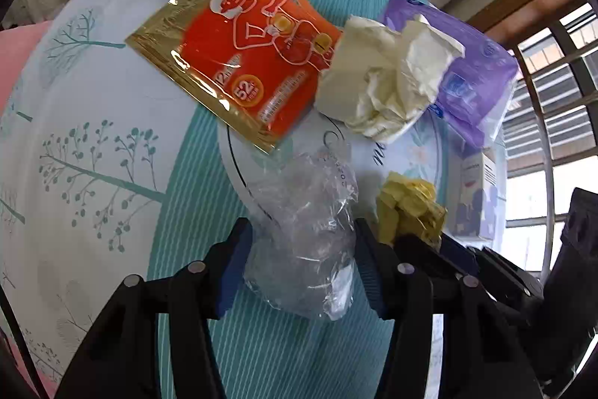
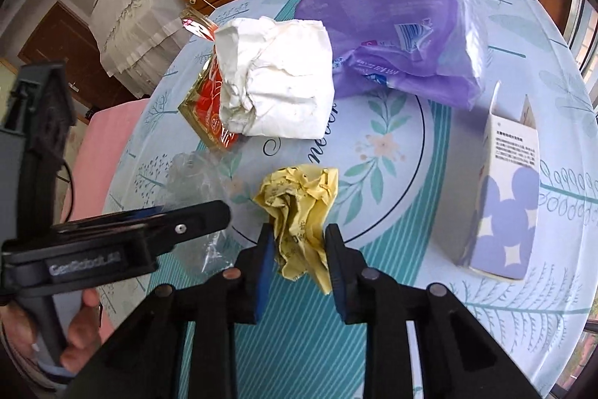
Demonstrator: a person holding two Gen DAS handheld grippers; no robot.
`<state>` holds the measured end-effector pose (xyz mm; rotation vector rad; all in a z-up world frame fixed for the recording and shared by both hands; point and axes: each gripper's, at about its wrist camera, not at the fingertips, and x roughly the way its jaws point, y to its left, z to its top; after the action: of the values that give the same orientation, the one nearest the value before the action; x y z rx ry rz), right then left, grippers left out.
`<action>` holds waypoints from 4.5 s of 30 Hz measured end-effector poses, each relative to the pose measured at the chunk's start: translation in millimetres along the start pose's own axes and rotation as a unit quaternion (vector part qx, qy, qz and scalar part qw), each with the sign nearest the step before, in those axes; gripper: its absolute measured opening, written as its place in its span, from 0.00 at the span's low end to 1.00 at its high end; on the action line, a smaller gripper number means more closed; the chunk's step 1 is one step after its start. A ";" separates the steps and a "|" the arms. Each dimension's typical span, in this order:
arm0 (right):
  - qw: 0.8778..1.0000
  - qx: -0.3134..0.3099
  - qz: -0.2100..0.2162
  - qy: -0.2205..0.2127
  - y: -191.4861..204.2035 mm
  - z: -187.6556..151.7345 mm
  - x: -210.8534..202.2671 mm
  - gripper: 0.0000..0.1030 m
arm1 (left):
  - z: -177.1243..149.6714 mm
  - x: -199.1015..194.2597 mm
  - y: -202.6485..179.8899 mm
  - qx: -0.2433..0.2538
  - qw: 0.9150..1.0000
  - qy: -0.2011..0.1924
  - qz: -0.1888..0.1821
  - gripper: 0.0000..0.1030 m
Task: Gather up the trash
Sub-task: 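Grasp the clear plastic bag with the left tool while the right tool grasps the yellow crumpled paper, then carry the plastic bag and yellow paper over the bin and open both tools, then raise both tools from the bin back over the table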
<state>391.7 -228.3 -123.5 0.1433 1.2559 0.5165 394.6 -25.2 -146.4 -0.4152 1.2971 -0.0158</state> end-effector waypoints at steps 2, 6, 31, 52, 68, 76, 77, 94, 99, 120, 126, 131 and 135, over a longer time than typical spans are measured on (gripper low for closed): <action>1.000 0.003 0.002 0.000 -0.4 -0.8 -0.2 0.26 | 0.2 1.2 -7.0 0.012 1.000 -0.004 0.017 0.46; 1.000 -0.003 0.001 -0.001 1.1 -2.4 -0.4 0.25 | -2.9 2.1 -26.1 0.050 0.997 -0.015 0.059 0.41; 0.998 -0.009 -0.047 -0.047 69.2 -58.7 -52.7 0.23 | -91.9 -112.3 -17.4 0.152 0.981 -0.089 0.077 0.37; 0.990 0.050 -0.109 -0.071 221.3 -259.6 -90.2 0.23 | -263.6 -193.3 103.7 0.251 0.965 -0.060 0.041 0.38; 0.986 0.124 -0.108 0.023 173.5 -355.9 -15.6 0.23 | -341.9 -91.3 121.4 0.234 0.970 0.020 0.066 0.39; 0.974 0.193 -0.101 0.065 104.0 -396.3 65.6 0.23 | -362.4 6.6 137.0 0.221 0.971 0.058 0.074 0.39; 0.973 0.197 -0.102 0.069 97.1 -399.8 76.6 0.23 | -364.0 21.1 139.6 0.219 0.971 0.062 0.077 0.40; 0.966 0.231 -0.081 0.087 36.2 -429.1 198.6 0.26 | -374.9 156.5 162.7 0.207 0.969 0.096 0.097 0.49; 0.966 0.224 -0.092 0.090 31.5 -426.2 207.8 0.30 | -372.4 162.9 166.7 0.215 0.967 0.096 0.097 0.61; 0.965 0.227 -0.105 0.072 32.7 -414.1 181.1 0.46 | -359.2 122.4 163.6 0.211 0.968 0.082 0.112 0.78; 0.967 0.224 -0.107 0.053 56.6 -401.5 131.1 0.46 | -353.9 60.8 156.5 0.214 0.967 0.067 0.118 0.78; 0.970 0.212 -0.117 0.026 84.9 -388.0 73.7 0.46 | -342.4 -8.3 152.2 0.211 0.969 0.042 0.119 0.78; 0.974 0.191 -0.118 0.001 108.6 -372.0 25.1 0.46 | -331.3 -68.2 150.6 0.203 0.972 0.014 0.115 0.78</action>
<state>18.5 -186.6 -222.2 0.3123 1.3434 0.0648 32.9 34.9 -198.0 0.0860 1.3246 -0.0912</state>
